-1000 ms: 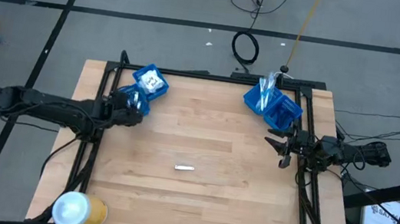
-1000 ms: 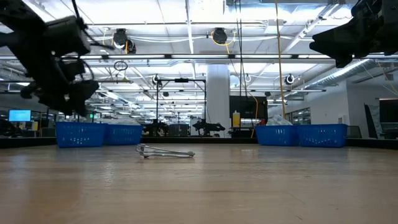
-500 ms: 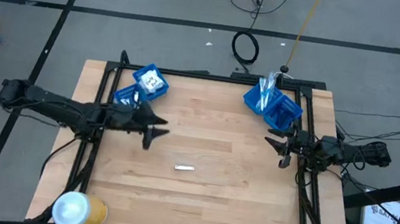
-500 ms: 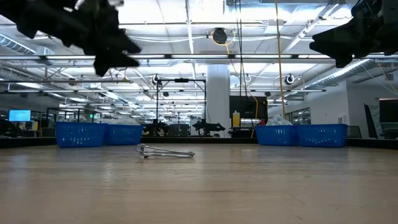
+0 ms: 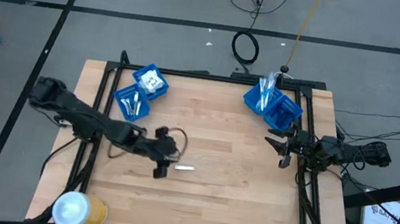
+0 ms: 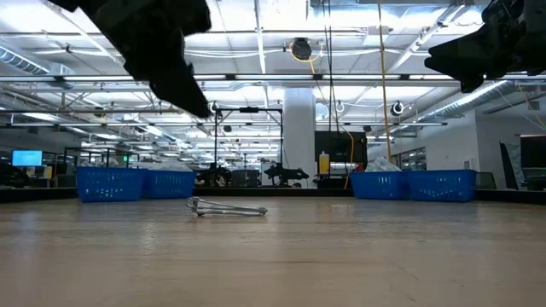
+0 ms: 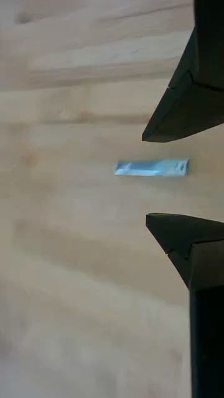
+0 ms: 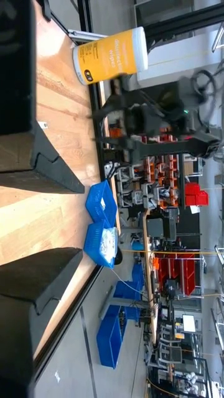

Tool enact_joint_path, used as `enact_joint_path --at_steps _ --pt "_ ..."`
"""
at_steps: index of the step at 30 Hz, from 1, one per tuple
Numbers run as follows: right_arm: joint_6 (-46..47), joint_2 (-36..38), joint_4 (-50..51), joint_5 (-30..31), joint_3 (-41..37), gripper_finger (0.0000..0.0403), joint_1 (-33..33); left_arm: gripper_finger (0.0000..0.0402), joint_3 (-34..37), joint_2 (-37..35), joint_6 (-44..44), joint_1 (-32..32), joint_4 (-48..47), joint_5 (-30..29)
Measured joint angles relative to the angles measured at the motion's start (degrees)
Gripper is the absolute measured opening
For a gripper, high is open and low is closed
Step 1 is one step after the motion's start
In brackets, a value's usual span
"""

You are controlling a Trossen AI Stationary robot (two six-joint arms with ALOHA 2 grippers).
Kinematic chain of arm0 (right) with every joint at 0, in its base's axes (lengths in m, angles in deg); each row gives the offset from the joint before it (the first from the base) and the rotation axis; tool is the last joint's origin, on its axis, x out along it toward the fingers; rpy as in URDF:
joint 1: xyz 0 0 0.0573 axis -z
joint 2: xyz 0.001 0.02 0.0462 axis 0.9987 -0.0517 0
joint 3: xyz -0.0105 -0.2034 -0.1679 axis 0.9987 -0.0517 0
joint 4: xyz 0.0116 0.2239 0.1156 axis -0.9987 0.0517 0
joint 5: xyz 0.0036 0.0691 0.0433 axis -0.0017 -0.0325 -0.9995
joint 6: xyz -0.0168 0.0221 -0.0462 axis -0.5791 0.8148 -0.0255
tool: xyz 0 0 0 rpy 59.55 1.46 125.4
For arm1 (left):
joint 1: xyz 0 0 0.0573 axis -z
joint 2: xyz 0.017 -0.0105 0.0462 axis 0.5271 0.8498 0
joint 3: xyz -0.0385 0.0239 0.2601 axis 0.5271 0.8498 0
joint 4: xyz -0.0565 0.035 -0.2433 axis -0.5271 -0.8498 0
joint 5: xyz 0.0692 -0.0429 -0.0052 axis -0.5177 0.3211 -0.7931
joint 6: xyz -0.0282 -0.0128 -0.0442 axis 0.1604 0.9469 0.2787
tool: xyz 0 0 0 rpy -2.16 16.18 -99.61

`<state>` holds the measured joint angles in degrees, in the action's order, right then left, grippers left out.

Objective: Pick & Place Travel size toiletries
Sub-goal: Put the silver nail cutter into the left blue basket

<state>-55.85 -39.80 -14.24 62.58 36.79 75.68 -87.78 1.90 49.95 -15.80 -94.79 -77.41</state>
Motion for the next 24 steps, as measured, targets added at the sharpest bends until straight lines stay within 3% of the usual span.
enact_joint_path --at_steps 3,11,24 --pt "0.0 0.0 0.0 0.0 0.0 0.0139 0.0 0.0195 -2.0 5.4 -1.7 0.4 0.2 3.0" --pt "0.0 0.0 0.0 0.0 0.0 0.0139 0.0 0.0195 -4.3 14.7 -4.0 0.7 1.7 4.3" --pt "0.0 0.0 0.0 0.0 0.0 0.0139 0.0 0.0195 -4.3 20.1 -5.7 0.6 4.2 4.3"
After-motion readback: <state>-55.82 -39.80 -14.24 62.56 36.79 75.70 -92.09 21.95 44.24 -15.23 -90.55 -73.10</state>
